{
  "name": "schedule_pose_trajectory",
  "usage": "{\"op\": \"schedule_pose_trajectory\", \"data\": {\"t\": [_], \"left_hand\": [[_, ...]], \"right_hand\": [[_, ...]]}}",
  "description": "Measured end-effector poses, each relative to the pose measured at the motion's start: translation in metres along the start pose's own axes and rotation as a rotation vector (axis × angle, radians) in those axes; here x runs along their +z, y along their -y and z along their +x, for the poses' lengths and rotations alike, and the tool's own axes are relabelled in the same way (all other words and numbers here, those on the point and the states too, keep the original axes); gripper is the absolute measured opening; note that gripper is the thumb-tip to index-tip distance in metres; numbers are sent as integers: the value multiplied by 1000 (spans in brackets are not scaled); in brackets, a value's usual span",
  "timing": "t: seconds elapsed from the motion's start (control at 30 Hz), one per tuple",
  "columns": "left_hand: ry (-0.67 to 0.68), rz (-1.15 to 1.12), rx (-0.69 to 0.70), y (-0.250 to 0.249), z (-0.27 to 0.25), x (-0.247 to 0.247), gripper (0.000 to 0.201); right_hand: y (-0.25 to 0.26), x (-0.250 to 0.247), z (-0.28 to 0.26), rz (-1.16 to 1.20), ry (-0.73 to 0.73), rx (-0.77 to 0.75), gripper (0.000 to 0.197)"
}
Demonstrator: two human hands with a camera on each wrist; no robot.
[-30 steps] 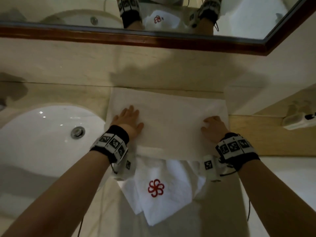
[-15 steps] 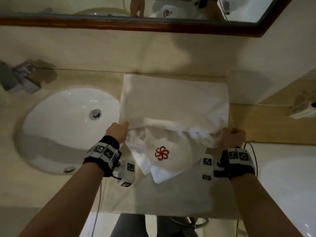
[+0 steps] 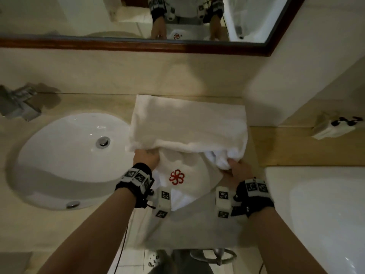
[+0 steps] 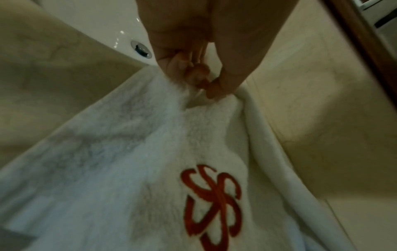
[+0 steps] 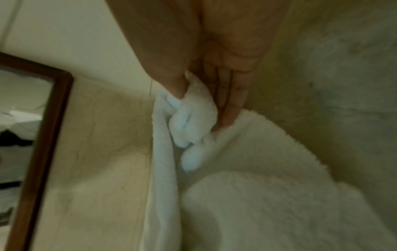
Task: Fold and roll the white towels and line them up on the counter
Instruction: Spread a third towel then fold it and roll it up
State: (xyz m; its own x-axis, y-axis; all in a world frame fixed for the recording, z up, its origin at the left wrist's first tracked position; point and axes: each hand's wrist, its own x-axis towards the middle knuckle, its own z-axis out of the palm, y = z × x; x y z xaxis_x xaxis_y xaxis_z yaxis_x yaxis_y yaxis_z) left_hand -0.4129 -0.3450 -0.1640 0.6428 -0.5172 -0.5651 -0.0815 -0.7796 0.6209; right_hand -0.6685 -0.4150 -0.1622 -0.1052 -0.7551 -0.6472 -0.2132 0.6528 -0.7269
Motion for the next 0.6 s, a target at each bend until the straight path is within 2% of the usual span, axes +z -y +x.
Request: {"op": "schedule_pose_trajectory", "data": {"t": [0.1,0.17,0.2,0.23,0.3,0.37,0.4,0.43,0.5,0.57,0.6], "left_hand": [[53,131,55,11,-12,-8,43],[38,215,61,20,-17,-12,46],[27,257,64,25,-17,-13,50],[26,285,54,28,-18,-13,53],[60,370,69,32,-18,-8,50],[85,432,112,30,-18,-2,40],[88,441,121,29,-18,0,38],[98,455,132,27,-21,0,37],[110,469,156,29,-22,1,34],[92,433,154,31,-28,-4,33],[67,387,161,34,-30,-9,35]], "right_hand": [[22,-16,9,361,-37,27,39],[33,-27,11,534,-30,40,29],[33,-30,11,492,-16,42,30],[33,-29,9,356,-1,31,34],[18,-21,-3,-116,16,-42,23],[-8,-8,-12,-499,76,-142,39],[-19,0,-16,-595,84,-184,42],[-26,8,-21,-614,58,-202,35],[-32,18,-26,-582,3,-100,19],[-35,18,-21,-544,7,-5,20],[-33,15,-21,-484,-1,-10,22]]}}
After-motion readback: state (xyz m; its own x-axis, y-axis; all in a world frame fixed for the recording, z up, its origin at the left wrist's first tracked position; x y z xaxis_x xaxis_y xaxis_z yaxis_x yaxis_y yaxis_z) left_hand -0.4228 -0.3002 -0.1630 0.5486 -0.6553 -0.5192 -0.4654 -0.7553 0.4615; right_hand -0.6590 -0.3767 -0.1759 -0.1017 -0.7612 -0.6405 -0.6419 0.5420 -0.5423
